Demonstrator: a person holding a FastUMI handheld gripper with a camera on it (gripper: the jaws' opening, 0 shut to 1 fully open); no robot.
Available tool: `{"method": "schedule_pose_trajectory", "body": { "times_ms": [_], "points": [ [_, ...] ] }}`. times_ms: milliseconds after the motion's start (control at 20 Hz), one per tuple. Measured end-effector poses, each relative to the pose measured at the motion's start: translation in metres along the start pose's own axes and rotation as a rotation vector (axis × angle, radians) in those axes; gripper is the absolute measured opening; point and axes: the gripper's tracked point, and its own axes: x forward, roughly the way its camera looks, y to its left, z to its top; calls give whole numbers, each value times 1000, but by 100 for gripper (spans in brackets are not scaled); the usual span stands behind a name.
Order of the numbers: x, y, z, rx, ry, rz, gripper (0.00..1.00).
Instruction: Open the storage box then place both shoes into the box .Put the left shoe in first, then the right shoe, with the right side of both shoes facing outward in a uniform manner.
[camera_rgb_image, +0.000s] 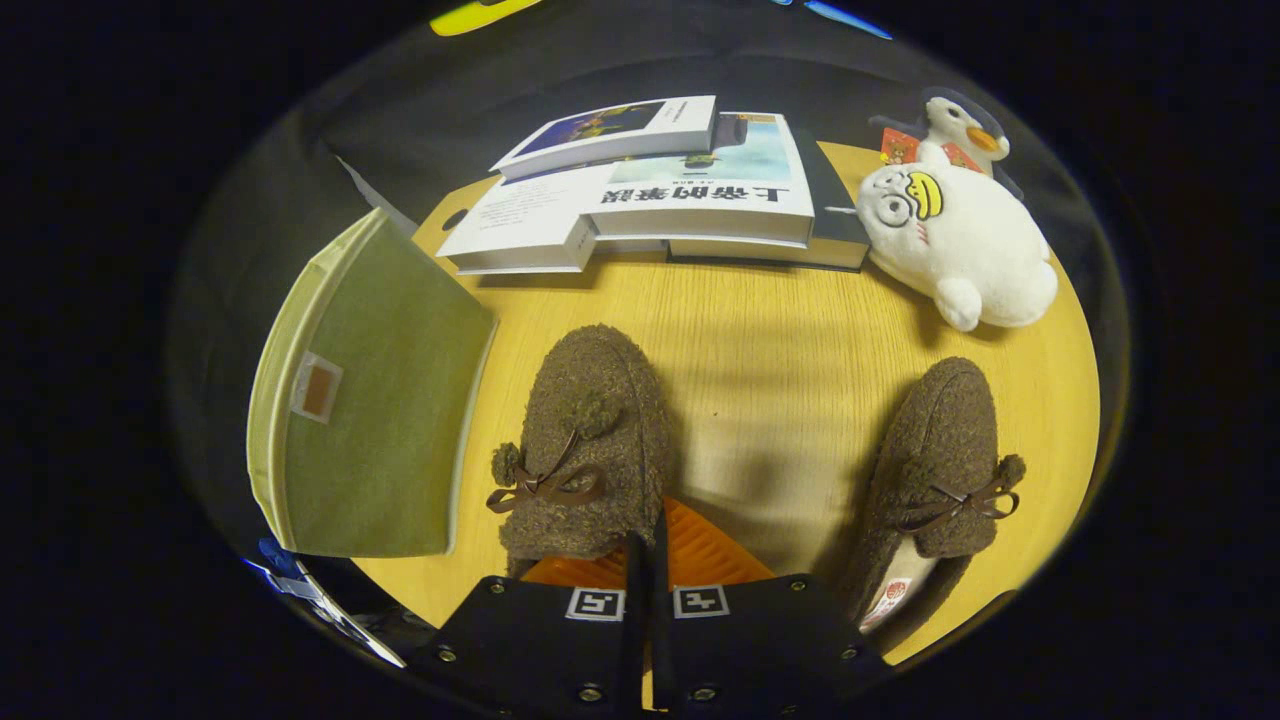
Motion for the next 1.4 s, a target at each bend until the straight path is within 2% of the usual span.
{"method": "schedule_pose_trajectory", "body": {
  "times_ms": [400,650,1050,1400],
  "points": [
    [-83,56,50,-20,-63,64,3],
    [-112,103,79,-53,-91,135,3],
    [-107,188,103,-151,-56,212,3],
    [-56,245,100,-232,21,190,3]
  ]
}}
